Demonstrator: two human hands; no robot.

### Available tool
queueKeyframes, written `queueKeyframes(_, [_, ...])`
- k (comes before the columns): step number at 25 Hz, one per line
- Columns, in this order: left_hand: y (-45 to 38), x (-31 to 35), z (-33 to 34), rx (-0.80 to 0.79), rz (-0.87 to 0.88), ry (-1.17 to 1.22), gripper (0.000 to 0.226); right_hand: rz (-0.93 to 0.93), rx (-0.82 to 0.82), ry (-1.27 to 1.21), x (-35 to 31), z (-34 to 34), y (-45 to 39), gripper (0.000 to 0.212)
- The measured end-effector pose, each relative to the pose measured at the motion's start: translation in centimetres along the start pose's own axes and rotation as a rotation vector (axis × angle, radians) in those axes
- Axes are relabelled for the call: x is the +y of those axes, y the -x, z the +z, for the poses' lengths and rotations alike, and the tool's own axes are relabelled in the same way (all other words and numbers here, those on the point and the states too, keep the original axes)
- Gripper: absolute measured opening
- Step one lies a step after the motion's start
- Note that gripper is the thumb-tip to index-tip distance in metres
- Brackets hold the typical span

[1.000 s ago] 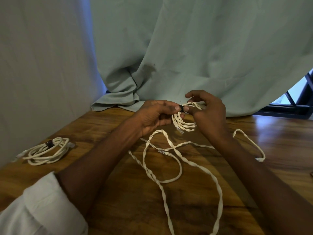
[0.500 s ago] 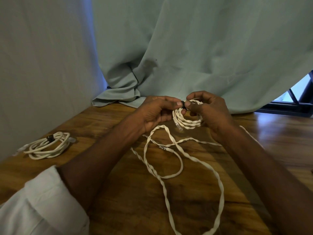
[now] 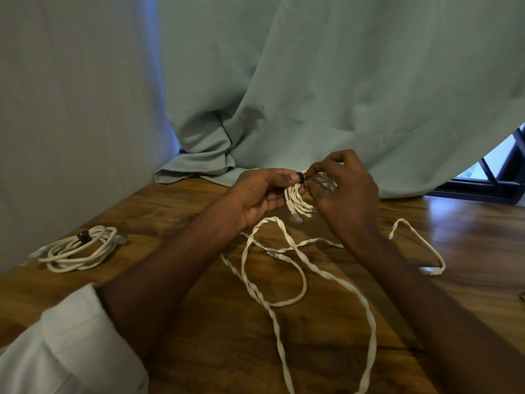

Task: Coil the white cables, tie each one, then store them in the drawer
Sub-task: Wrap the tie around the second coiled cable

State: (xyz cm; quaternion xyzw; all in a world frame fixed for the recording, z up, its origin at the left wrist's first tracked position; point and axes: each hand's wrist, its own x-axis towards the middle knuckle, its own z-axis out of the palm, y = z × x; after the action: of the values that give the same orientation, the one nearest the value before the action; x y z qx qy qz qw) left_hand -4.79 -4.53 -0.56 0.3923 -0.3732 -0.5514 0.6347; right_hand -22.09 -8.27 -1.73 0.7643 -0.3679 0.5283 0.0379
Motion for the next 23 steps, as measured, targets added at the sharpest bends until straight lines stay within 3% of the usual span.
queueKeyframes(8, [0.18,-0.15,0.15,-0.005,0.042,-0.015,0.03,0.024,-0.041,-0.065,0.12,-0.24,-0.15,0.021])
queueKeyframes(16, [0.37,-0.24,-0.29,-0.012,0.063,-0.141,0.022,-0.147,-0.154,0.079,-0.04,-0.12,-0.3,0.018])
queueKeyframes(19, [0.6,-0.11,-0.26,-0.006,0.056,-0.107,0.021,-0.067,-0.099,-0.003,-0.37,0.09,0.17,0.018])
queueKeyframes(23, [0.36,0.11,-0.29,-0.005,0.053,-0.083,0.026,-0.116,-0.039,0.025,-0.32,0.12,0.23,0.017])
